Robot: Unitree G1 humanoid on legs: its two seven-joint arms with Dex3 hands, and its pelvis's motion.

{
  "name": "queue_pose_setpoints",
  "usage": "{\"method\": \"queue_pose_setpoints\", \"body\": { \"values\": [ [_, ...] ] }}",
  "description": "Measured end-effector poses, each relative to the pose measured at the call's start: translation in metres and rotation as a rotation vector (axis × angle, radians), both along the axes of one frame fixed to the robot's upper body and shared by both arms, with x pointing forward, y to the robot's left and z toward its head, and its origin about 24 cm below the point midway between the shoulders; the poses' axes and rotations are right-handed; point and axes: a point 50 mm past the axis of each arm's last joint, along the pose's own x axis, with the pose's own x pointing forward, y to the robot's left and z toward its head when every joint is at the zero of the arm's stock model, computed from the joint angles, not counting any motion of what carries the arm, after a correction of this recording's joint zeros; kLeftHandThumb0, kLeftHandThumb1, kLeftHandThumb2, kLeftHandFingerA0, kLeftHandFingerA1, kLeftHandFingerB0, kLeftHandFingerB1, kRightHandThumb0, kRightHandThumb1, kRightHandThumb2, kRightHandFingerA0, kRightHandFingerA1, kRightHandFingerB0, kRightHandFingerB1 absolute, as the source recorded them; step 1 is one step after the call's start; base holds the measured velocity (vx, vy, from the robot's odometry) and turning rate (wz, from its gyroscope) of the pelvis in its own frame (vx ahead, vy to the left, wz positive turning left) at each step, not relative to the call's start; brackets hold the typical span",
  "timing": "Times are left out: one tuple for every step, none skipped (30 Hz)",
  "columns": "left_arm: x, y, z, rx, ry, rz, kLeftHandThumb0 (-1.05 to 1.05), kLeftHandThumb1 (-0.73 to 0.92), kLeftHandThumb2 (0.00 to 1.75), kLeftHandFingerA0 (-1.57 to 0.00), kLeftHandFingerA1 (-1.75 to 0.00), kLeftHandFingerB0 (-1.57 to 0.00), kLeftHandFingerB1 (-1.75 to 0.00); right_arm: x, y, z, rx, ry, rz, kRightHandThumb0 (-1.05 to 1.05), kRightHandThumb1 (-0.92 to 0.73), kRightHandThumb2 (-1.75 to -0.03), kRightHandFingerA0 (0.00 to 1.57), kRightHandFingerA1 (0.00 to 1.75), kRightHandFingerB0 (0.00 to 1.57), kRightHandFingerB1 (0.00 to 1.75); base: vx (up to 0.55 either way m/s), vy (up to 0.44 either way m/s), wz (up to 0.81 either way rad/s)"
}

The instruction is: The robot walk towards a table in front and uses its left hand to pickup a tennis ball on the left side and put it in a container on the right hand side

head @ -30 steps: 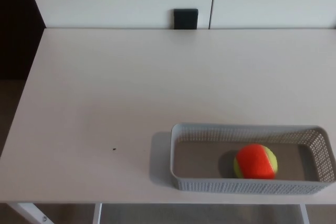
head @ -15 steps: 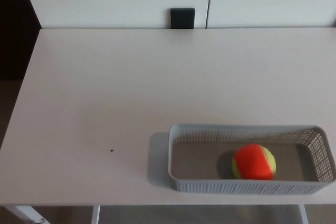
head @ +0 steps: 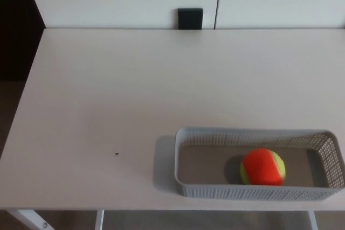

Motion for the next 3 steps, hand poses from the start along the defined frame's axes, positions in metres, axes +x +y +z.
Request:
{"method": "queue_pose_setpoints", "body": {
  "values": [
    [0.0026,0.0010,0.0011,0.013,-0.010,-0.004,-0.45,0.56,0.71,-0.24,-0.43,-0.18,-0.38,0.0013,-0.0003,0.0008,-0.002,-0.006,-0.002,-0.36,-0.64,-0.59,0.60,0.40,0.46,0.36,0.00,0.000,0.00],
    [0.0043,0.0017,0.0018,0.024,-0.016,-0.006,-0.45,0.56,0.71,-0.24,-0.43,-0.18,-0.38,0.0024,-0.0003,0.0016,-0.003,-0.011,-0.003,-0.36,-0.64,-0.59,0.60,0.40,0.46,0.36,0.00,0.000,0.00],
    [0.0043,0.0017,0.0018,0.024,-0.016,-0.006,-0.45,0.56,0.71,-0.24,-0.43,-0.18,-0.38,0.0024,-0.0003,0.0016,-0.003,-0.011,-0.003,-0.36,-0.64,-0.59,0.60,0.40,0.46,0.36,0.00,0.000,0.00]
  ]
}}
